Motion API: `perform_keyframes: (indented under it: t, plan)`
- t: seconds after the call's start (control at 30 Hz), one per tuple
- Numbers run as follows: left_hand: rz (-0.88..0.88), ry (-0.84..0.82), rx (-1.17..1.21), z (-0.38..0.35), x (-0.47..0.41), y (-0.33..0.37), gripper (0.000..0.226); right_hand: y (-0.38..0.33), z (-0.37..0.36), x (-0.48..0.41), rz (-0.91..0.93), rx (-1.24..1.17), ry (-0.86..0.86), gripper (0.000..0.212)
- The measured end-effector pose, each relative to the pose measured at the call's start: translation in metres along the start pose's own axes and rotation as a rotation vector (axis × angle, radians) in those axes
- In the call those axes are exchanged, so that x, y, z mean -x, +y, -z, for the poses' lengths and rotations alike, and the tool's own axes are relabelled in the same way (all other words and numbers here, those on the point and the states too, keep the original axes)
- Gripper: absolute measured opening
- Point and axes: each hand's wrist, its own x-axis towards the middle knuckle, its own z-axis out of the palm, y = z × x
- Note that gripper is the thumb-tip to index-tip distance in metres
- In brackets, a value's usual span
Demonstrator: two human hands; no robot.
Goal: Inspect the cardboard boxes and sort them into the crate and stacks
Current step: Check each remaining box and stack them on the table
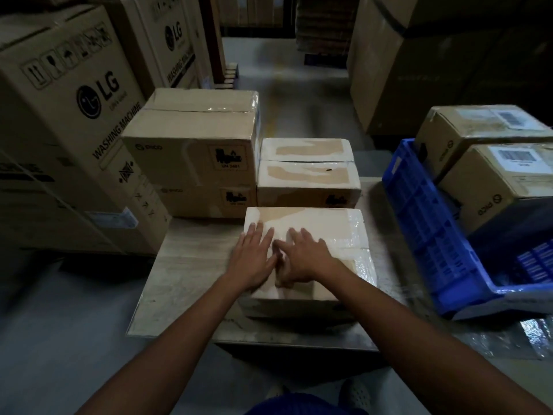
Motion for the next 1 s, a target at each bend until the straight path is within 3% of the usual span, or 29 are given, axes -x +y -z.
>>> perform_keyframes:
  t: [0.13, 0.23, 0.27, 0.33, 0.4, 0.5, 0.7, 0.83, 1.0]
  plan:
    - [0.002, -0.068, -0.029, -0.001, -0.005, -0.002, 0.069, -0.001, 0.007, -0.017, 0.008, 0.074, -0.216, 0.115]
    - [-0.033, -0.101, -0.083, 0.02, -0.022, 0.002, 0.071, 0.003, 0.031, -0.017, 0.055, 0.179, -0.221, 0.105]
    - [-0.049, -0.134, -0.104, 0.027, -0.029, 0.004, 0.077, 0.008, 0.038, -0.017, 0.05, 0.196, -0.189, 0.102]
    - [-0.084, -0.236, -0.099, 0.033, -0.038, 0.006, 0.101, 0.022, 0.04, -0.019, -0.021, 0.235, -0.138, 0.117]
    - [-0.115, -0.347, -0.108, 0.03, -0.043, 0.009, 0.124, 0.036, 0.033, -0.025, -0.093, 0.219, -0.159, 0.133]
    - [-0.09, -0.432, -0.151, 0.025, -0.048, 0.016, 0.141, 0.045, 0.025, -0.03, -0.1, 0.137, -0.194, 0.14]
    - [-0.075, -0.444, -0.09, 0.031, -0.058, 0.042, 0.146, 0.059, 0.025, -0.021, -0.04, 0.067, -0.118, 0.14]
    - [-0.094, -0.444, -0.095, 0.021, -0.062, 0.063, 0.144, 0.092, 0.017, -0.012, -0.163, -0.062, -0.122, 0.137]
    - [-0.044, -0.506, -0.125, 0.024, -0.068, 0.074, 0.147, 0.099, 0.013, -0.011, -0.164, -0.141, -0.12, 0.139]
